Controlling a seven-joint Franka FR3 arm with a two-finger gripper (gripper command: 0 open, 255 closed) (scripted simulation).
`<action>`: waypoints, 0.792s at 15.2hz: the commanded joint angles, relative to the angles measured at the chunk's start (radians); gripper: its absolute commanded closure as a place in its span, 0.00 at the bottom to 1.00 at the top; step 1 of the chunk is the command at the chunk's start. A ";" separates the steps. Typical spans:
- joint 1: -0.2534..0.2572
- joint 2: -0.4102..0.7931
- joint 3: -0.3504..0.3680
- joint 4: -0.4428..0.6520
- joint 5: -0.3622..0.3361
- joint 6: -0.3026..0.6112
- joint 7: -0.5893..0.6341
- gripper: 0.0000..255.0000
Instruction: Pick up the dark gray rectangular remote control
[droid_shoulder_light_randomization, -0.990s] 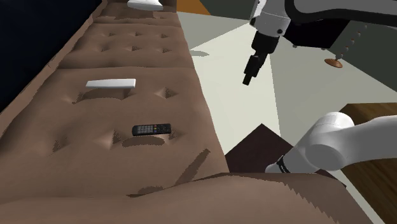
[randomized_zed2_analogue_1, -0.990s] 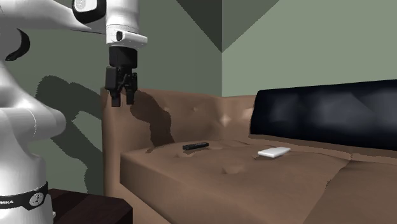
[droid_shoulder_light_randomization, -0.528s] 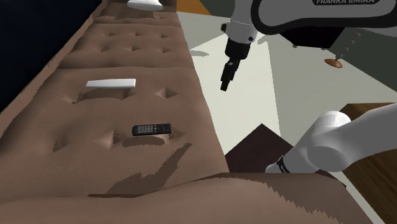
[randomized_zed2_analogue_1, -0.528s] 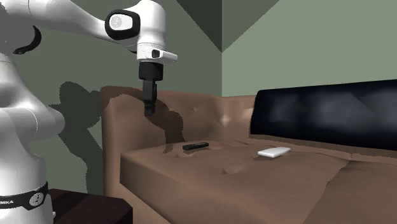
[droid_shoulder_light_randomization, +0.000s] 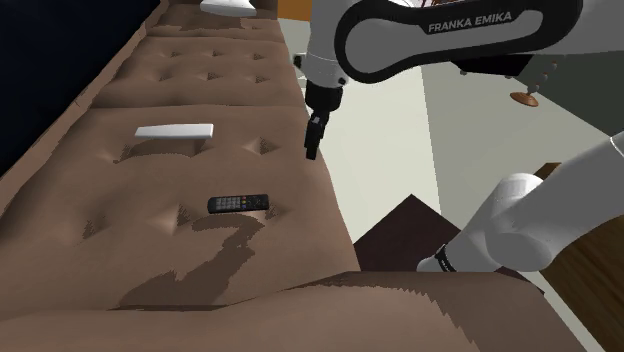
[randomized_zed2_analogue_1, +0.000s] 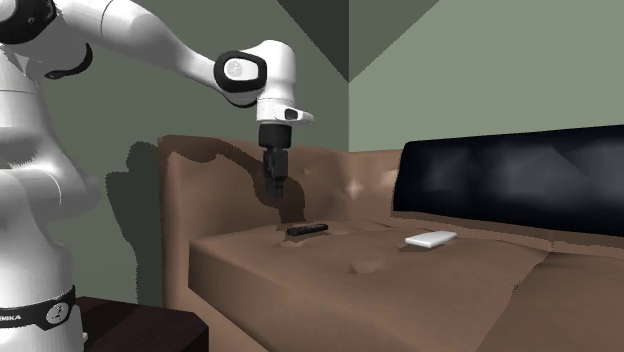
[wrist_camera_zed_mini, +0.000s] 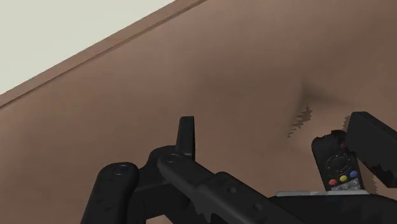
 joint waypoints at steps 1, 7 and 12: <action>0.019 0.066 0.030 0.043 -0.015 0.026 0.004 0.00; 0.073 0.252 0.101 0.174 -0.087 0.079 0.011 0.00; 0.131 0.408 0.147 0.297 -0.170 0.101 0.023 0.00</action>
